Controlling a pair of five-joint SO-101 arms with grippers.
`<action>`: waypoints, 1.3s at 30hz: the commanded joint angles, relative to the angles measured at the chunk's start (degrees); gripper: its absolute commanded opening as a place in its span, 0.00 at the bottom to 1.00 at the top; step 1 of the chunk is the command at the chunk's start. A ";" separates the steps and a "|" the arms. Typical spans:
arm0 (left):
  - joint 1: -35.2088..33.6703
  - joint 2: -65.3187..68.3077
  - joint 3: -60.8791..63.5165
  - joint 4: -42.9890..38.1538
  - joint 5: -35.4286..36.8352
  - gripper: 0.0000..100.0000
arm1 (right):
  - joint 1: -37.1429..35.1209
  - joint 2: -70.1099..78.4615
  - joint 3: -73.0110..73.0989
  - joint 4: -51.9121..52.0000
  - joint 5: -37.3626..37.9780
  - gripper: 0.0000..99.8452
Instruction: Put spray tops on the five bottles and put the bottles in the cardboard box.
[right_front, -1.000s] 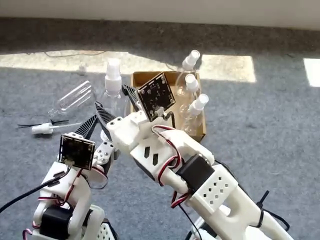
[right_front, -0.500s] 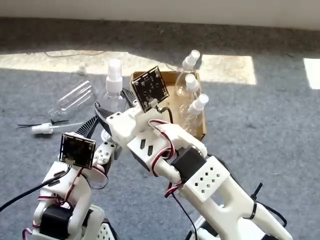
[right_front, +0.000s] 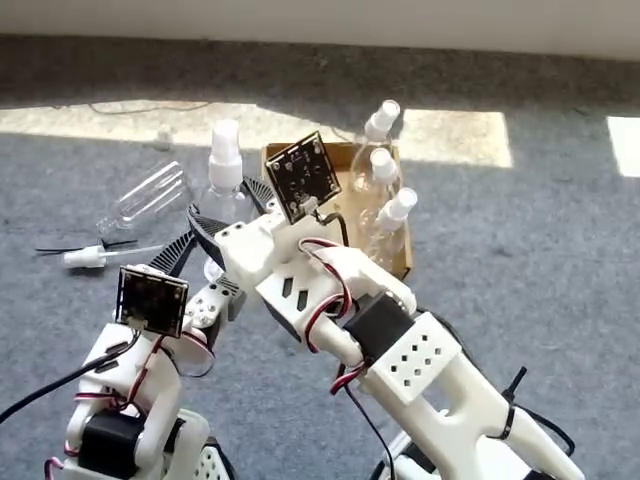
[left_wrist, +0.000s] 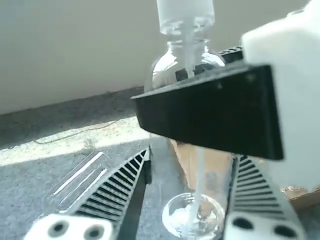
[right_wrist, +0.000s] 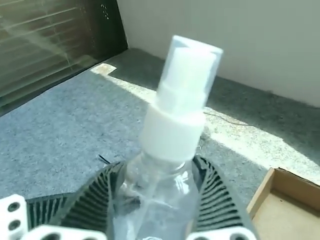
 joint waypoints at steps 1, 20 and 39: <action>1.27 0.22 -0.92 -0.26 -0.35 0.25 | 2.51 0.13 -2.59 2.07 -0.09 0.00; -1.98 0.22 -0.31 -0.35 -0.35 0.25 | 13.93 9.10 -12.62 -2.24 14.33 0.00; -13.32 0.22 9.71 -15.38 -0.26 0.25 | 17.80 37.05 -21.76 -27.56 14.42 0.00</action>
